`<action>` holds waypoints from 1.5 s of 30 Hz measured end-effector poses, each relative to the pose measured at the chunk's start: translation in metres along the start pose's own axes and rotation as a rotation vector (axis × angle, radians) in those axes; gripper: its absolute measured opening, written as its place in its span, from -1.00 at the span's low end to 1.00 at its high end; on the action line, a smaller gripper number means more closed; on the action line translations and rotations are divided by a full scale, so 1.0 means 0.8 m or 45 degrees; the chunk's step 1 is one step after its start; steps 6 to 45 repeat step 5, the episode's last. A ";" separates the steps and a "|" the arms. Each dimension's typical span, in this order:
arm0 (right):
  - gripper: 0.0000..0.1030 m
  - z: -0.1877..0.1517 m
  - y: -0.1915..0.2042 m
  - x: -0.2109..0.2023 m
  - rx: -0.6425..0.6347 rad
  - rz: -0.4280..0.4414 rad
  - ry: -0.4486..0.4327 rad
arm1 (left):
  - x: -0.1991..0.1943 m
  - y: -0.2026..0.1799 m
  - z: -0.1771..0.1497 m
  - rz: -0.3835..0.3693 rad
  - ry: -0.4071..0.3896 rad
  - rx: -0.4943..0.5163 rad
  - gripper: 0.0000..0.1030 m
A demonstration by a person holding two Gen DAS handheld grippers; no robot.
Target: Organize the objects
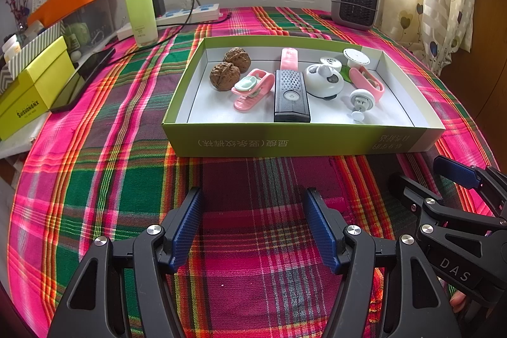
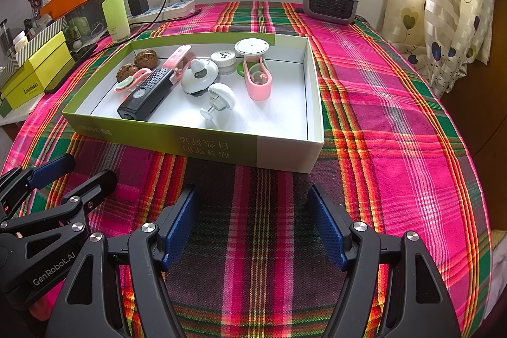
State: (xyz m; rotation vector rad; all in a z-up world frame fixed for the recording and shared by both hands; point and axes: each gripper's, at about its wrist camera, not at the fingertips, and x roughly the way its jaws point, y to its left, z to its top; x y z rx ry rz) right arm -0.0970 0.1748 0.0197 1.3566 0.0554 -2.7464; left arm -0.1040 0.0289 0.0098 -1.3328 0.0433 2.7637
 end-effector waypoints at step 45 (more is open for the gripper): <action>0.37 0.000 0.000 0.000 0.000 0.000 0.000 | 0.000 0.000 0.000 0.000 0.000 0.000 0.25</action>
